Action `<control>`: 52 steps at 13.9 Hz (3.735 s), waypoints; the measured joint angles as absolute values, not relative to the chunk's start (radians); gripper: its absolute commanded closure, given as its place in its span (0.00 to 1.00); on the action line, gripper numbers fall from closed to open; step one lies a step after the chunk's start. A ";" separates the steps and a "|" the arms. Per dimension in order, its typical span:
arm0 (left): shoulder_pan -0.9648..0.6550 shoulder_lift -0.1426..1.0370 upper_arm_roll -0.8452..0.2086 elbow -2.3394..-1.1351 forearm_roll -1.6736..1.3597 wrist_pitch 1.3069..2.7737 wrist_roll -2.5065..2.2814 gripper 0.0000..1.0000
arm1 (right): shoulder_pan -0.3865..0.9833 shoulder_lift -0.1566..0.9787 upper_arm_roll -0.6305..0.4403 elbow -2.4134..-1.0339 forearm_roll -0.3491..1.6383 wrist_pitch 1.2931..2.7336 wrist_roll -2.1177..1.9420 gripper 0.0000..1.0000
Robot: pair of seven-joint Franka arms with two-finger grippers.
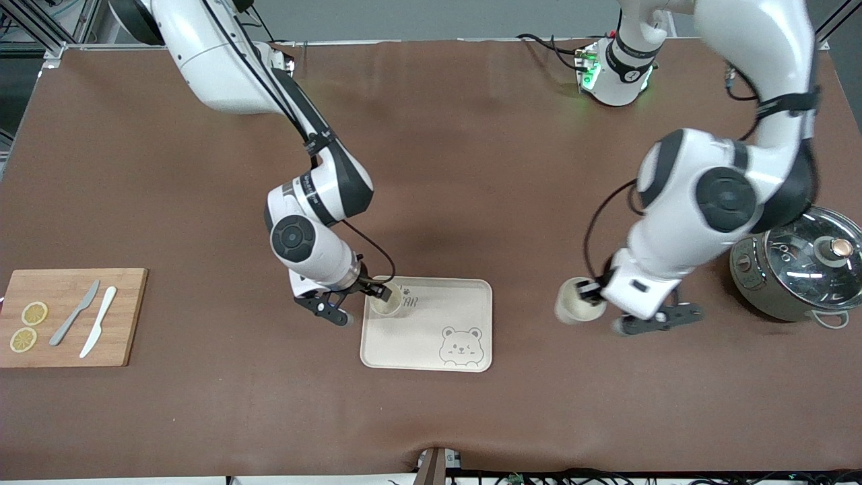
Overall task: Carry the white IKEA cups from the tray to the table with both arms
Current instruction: 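Lift the cup with the left gripper while the right gripper grasps the other cup, then carry the cups outward from the tray with both grippers and lower them, then open the left gripper releasing its cup while the right gripper lowers its cup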
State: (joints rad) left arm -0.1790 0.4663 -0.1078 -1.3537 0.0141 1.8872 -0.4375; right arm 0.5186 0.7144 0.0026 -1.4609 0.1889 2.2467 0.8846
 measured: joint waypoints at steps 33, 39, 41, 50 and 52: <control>0.029 0.359 -0.117 -1.907 0.014 2.302 -0.112 0.00 | -0.092 0.528 -0.046 -1.650 0.103 1.884 -0.091 1.00; 0.030 0.193 -0.116 -1.585 0.014 1.781 -0.112 0.00 | -0.136 0.503 -0.045 -1.862 0.075 2.134 -0.177 1.00; 0.030 0.175 -0.116 -1.497 0.014 1.662 -0.112 0.00 | -0.167 0.490 -0.045 -1.881 0.074 2.132 -0.212 1.00; 0.029 -0.042 -0.138 -1.564 0.014 1.549 -0.112 0.00 | -0.189 0.471 -0.037 -1.906 0.074 2.109 -0.231 0.00; 0.029 -0.075 -0.138 -1.608 0.014 1.571 -0.112 0.00 | -0.189 0.469 -0.034 -1.802 0.073 1.966 -0.231 0.00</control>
